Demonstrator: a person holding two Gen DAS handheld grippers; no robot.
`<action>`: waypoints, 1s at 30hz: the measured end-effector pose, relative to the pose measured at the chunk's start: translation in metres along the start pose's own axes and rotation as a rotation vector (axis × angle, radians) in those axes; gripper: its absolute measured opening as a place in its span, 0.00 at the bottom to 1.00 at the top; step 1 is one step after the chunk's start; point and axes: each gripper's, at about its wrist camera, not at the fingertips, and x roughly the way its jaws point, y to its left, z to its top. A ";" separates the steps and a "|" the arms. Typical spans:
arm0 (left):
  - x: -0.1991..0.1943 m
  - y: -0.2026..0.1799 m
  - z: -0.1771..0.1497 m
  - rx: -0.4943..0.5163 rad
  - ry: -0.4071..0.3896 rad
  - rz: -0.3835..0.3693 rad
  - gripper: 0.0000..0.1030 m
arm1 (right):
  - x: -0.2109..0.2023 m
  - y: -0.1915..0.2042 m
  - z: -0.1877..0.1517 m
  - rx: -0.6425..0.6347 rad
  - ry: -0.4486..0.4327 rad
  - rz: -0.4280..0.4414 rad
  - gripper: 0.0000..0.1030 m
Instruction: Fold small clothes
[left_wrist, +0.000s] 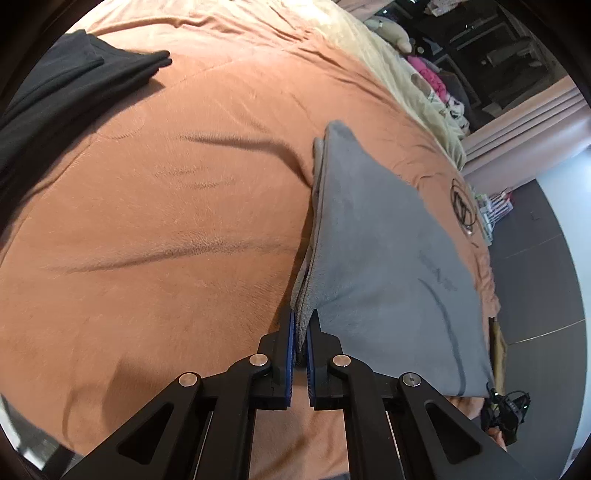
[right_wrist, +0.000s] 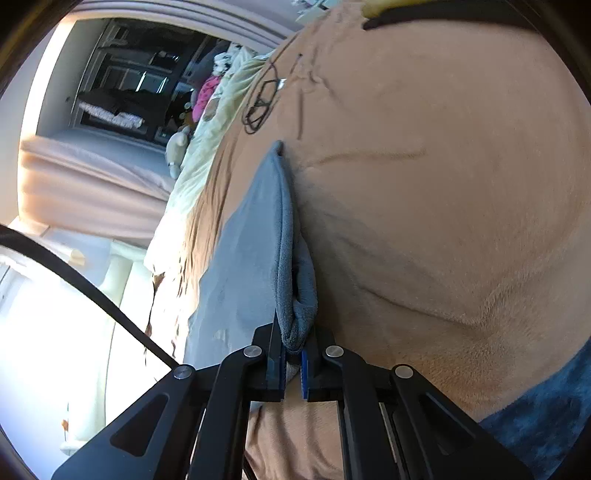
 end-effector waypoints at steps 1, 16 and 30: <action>-0.002 -0.003 0.000 0.004 -0.004 -0.002 0.05 | 0.000 0.002 0.001 -0.007 0.002 0.002 0.02; -0.029 0.001 -0.053 -0.032 -0.009 -0.020 0.05 | -0.002 0.001 0.022 -0.092 0.068 -0.025 0.02; -0.004 0.026 -0.068 -0.144 0.021 -0.132 0.07 | 0.008 0.030 0.036 -0.203 0.090 -0.275 0.09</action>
